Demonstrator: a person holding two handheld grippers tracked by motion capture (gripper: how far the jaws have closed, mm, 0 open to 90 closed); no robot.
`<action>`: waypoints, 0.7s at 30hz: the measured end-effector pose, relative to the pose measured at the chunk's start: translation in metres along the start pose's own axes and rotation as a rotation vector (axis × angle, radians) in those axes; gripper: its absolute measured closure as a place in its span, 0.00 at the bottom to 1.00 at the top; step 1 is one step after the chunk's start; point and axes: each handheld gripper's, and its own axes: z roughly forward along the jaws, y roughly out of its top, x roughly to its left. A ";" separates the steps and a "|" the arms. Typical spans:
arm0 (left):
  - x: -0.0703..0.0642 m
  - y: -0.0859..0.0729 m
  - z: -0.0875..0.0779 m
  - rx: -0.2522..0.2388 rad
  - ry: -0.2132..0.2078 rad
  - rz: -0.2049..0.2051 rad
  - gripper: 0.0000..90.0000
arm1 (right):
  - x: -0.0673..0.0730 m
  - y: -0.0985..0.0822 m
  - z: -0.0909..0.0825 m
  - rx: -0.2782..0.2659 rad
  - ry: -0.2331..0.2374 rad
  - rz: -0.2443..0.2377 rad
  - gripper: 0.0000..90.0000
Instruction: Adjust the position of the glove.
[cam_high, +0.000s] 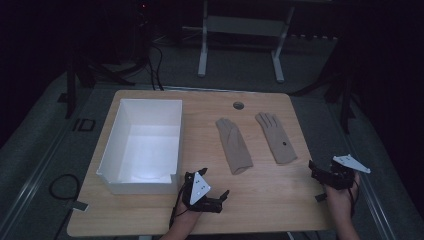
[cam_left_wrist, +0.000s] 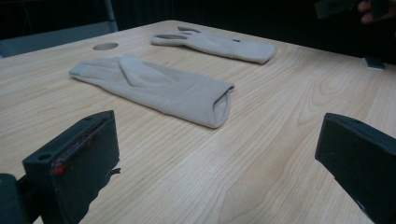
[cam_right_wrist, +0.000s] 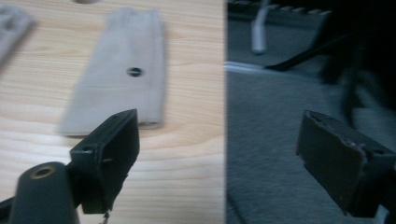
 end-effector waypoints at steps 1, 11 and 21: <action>0.000 0.000 0.000 0.000 0.000 0.000 0.00 | 0.000 0.000 0.000 0.000 0.000 0.000 0.15; 0.000 0.000 0.000 0.001 0.001 -0.005 0.00 | 0.012 0.029 -0.001 0.014 0.119 0.000 0.16; 0.000 0.000 0.000 -0.001 -0.001 0.003 0.00 | 0.044 0.064 0.008 0.007 0.222 -0.048 0.13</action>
